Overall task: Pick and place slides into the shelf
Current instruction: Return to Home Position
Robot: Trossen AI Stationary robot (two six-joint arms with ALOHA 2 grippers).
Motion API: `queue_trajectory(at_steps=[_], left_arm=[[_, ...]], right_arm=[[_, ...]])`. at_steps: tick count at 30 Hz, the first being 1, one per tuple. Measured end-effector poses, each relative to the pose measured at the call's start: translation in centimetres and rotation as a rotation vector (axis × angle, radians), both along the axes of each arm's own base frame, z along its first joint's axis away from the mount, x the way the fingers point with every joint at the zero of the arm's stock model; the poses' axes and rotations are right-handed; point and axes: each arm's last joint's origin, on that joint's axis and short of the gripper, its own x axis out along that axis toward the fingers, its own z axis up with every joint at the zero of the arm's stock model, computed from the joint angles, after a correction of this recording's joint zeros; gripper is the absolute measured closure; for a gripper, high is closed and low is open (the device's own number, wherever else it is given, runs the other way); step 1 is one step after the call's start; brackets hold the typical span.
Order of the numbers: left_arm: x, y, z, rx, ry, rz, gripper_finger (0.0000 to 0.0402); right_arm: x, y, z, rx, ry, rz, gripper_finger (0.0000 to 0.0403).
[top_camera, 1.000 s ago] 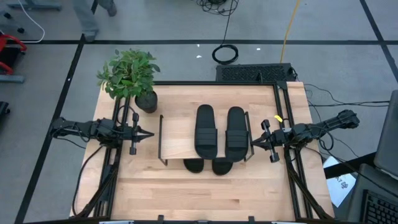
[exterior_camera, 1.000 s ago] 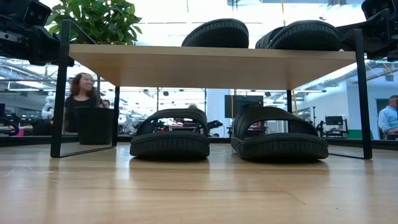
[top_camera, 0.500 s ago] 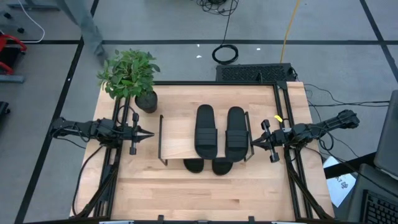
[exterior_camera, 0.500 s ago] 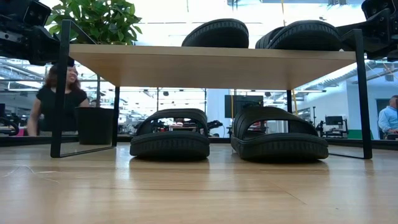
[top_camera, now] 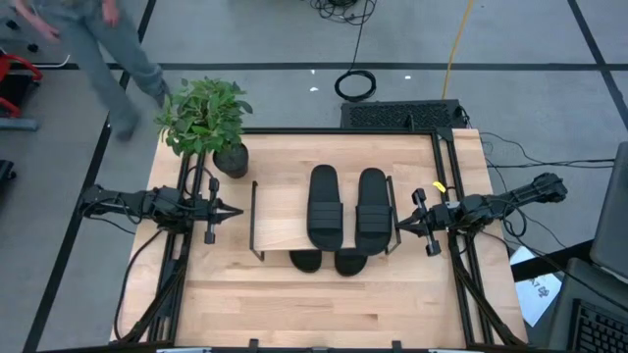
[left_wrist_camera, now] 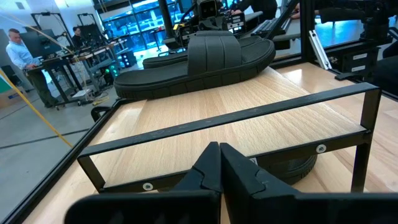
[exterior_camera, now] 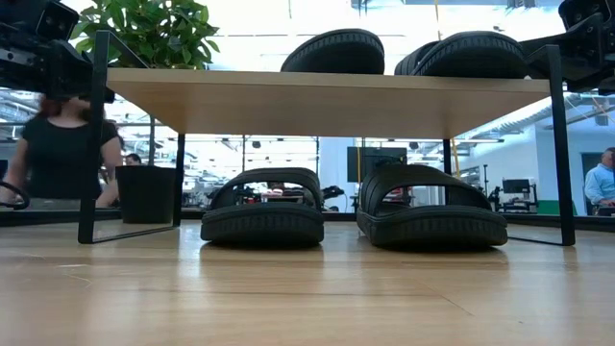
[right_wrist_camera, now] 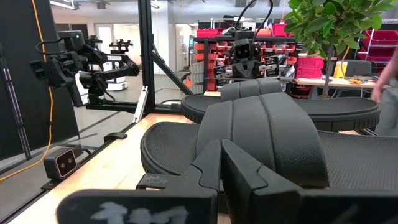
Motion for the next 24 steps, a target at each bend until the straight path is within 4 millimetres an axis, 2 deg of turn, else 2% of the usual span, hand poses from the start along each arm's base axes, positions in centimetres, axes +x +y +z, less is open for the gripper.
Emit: queue_trajectory(at_steps=[13, 24], left_arm=[[0.0, 0.0, 0.0, 0.0, 0.0, 0.0, 0.0374], [0.0, 0.0, 0.0, 0.0, 0.0, 0.0, 0.0392]], right_arm=[[0.0, 0.0, 0.0, 0.0, 0.0, 0.0, 0.0399], [0.0, 0.0, 0.0, 0.0, 0.0, 0.0, 0.0399]])
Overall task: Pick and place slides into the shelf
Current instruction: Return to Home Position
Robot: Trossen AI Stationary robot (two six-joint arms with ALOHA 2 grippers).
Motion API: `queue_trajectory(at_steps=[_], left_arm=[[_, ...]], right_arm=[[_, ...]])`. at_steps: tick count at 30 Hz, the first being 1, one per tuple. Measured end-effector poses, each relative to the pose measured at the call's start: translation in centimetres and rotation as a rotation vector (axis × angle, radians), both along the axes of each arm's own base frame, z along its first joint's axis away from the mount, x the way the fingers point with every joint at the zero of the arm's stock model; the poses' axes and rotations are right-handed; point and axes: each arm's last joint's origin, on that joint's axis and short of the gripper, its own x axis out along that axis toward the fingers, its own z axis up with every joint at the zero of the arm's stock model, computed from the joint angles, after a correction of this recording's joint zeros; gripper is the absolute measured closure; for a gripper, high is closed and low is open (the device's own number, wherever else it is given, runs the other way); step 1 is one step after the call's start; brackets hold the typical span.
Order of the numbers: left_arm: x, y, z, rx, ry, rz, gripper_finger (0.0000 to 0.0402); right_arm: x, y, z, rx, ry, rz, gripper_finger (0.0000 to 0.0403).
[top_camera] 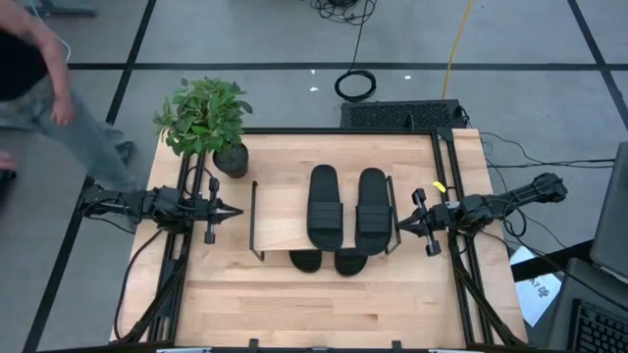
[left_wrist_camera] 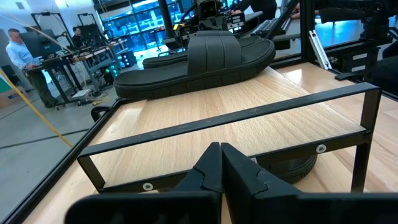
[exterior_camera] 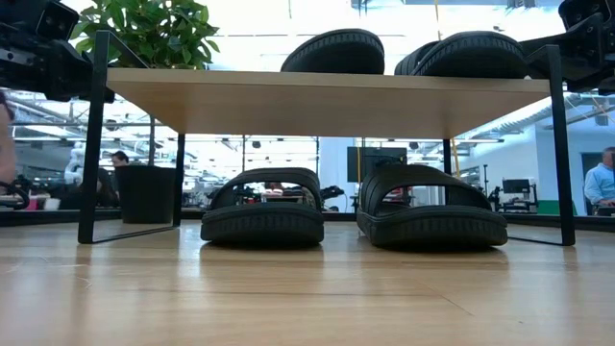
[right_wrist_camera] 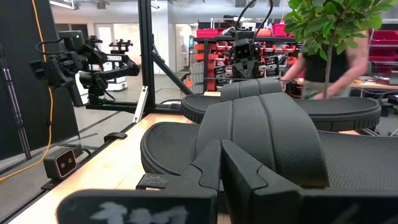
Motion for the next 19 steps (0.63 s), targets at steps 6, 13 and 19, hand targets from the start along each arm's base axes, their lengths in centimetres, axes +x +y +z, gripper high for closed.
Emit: queue_trajectory(at_steps=[6, 13, 19], left_arm=[[0.0, 0.0, 0.0, 0.0, 0.0, 0.0, 0.0397], [0.0, 0.0, 0.0, 0.0, 0.0, 0.0, 0.0376], [0.0, 0.0, 0.0, 0.0, 0.0, 0.0, 0.0377]], right_arm=[[0.0, 0.0, -0.01, 0.0, 0.0, 0.0, 0.0399], [0.0, 0.0, 0.0, 0.0, 0.0, 0.0, 0.0399], [0.0, 0.0, 0.0, 0.0, 0.0, 0.0, 0.0399]])
